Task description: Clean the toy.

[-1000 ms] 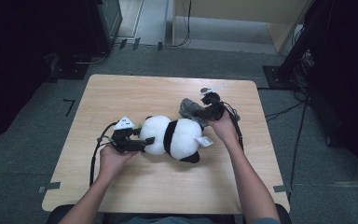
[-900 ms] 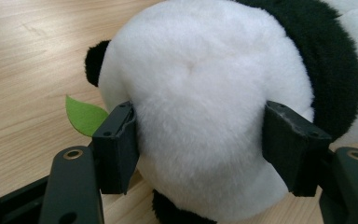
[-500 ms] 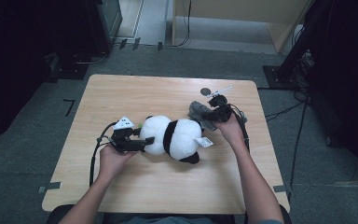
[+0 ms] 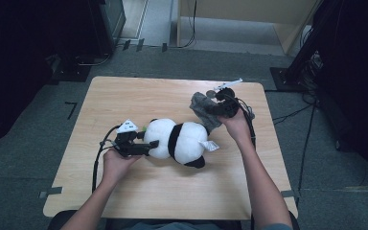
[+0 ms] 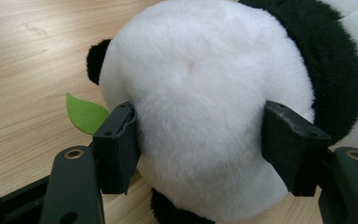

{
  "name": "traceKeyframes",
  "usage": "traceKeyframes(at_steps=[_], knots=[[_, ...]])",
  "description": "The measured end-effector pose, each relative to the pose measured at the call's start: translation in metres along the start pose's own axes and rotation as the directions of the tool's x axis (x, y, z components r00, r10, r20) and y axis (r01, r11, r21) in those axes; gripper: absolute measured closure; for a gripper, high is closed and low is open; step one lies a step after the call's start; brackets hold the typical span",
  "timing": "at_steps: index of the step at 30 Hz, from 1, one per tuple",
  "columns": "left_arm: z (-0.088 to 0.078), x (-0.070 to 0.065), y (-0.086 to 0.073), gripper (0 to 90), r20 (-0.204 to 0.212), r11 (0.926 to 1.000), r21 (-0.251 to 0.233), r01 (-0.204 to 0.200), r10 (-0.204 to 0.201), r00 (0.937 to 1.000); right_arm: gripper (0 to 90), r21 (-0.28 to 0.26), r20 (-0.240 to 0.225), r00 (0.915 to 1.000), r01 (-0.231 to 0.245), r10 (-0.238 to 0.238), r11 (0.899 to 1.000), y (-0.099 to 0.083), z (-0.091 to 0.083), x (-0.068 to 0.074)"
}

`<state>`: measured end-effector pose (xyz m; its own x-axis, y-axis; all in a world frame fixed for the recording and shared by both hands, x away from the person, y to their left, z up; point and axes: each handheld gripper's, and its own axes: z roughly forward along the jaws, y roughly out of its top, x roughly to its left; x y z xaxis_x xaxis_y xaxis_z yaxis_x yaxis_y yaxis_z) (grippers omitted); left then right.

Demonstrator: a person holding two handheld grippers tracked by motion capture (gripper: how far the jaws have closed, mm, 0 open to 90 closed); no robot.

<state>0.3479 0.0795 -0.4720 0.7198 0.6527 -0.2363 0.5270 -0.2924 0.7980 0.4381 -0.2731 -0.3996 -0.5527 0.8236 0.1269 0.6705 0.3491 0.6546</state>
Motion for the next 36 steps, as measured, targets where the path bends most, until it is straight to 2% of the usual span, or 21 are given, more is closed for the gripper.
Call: traceKeyframes(at_steps=[7, 12, 19, 20, 24, 30, 36], knots=[[0.001, -0.001, 0.000, 32.5, -0.007, 1.0000, 0.000, 0.000, 0.000, 1.0000, 74.7, -0.034, -0.014, 0.9991, 0.039, -0.039, 0.999, 0.024, -0.008, 0.018], [0.002, -0.003, 0.001, 32.6, -0.014, 1.0000, 0.000, 0.007, -0.007, 0.9999, 74.7, -0.033, -0.027, 0.9969, 0.073, -0.074, 0.997, 0.041, -0.008, 0.034], [0.003, -0.004, 0.002, 32.6, -0.019, 1.0000, 0.000, 0.008, -0.008, 0.9998, 74.7, -0.026, -0.061, 0.9883, 0.138, -0.140, 0.990, 0.064, 0.003, 0.067], [0.003, -0.004, 0.002, 32.5, -0.019, 1.0000, 0.002, 0.007, -0.007, 0.9998, 74.7, -0.021, -0.067, 0.9883, 0.136, -0.137, 0.990, 0.066, 0.004, 0.071], [0.003, -0.004, 0.002, 32.6, -0.018, 1.0000, 0.000, 0.009, -0.009, 0.9998, 74.7, -0.024, -0.099, 0.9798, 0.172, -0.174, 0.985, 0.075, 0.011, 0.092], [0.002, -0.004, 0.004, 32.5, -0.018, 0.9999, 0.009, 0.005, -0.005, 0.9998, 74.7, -0.006, -0.151, 0.9690, 0.197, -0.196, 0.980, 0.078, 0.030, 0.119], [0.002, -0.004, 0.003, 32.6, -0.018, 0.9999, 0.010, 0.008, -0.008, 0.9998, 74.8, 0.053, -0.171, 0.9670, 0.200, -0.189, 0.978, 0.062, 0.056, 0.121]])
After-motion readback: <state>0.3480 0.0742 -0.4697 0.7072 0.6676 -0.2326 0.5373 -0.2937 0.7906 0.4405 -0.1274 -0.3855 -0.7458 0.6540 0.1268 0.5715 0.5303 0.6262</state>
